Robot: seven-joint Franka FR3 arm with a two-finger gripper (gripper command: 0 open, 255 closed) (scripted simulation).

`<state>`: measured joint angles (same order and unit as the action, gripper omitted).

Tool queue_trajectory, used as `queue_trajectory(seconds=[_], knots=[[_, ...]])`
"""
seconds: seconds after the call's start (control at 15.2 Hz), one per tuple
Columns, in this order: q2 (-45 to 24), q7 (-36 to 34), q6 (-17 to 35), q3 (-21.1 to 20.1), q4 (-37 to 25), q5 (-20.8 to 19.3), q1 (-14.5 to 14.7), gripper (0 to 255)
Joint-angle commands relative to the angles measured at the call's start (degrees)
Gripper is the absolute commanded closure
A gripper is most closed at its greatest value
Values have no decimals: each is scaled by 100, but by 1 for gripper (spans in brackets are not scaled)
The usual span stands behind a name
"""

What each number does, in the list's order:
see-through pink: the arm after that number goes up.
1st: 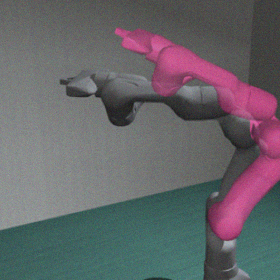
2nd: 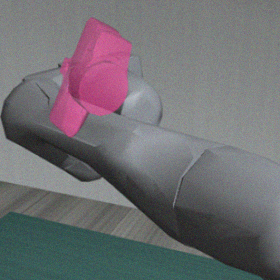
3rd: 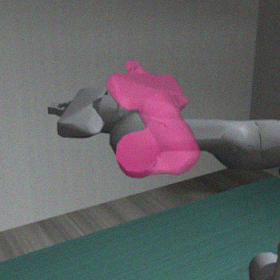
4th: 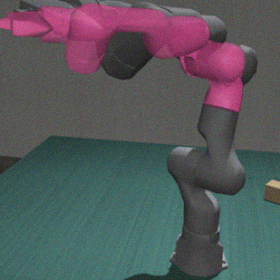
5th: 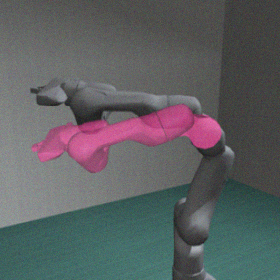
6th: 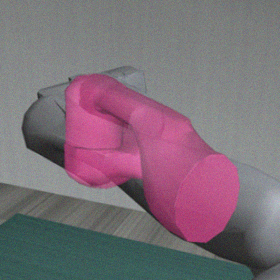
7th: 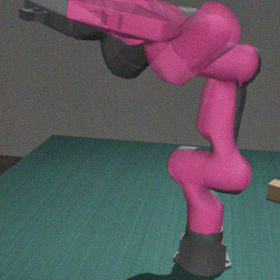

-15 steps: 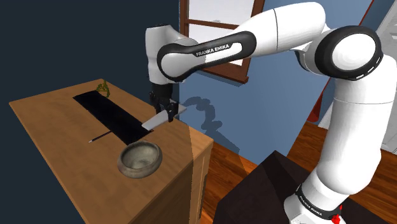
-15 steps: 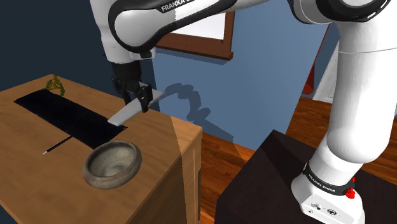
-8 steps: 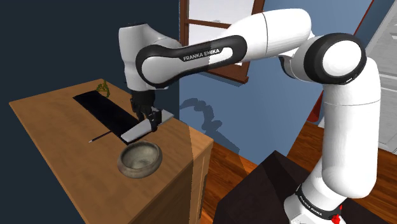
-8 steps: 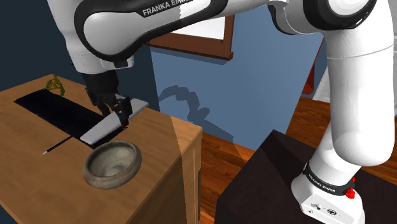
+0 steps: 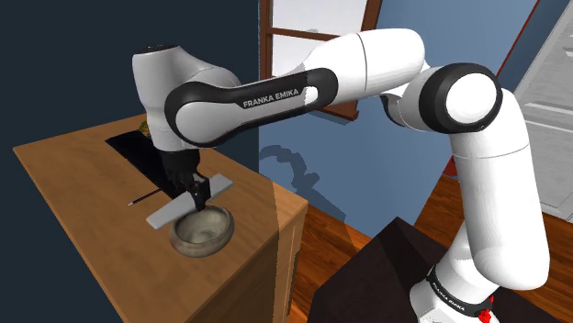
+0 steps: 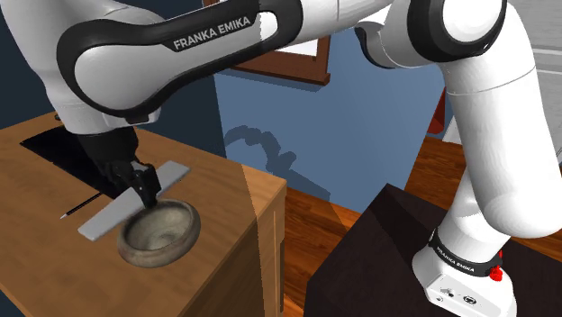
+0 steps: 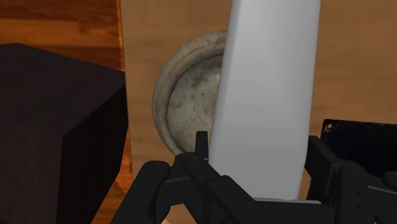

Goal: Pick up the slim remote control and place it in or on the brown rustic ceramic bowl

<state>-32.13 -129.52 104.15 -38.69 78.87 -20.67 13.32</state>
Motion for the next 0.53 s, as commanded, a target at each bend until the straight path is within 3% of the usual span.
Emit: queue_trajectory(seconds=[0.0, 0.46], knots=[[-43, -32, 132, 18, 96, -32, 3, 255], [-169, -113, 591, 80, 461, -133, -24, 255]])
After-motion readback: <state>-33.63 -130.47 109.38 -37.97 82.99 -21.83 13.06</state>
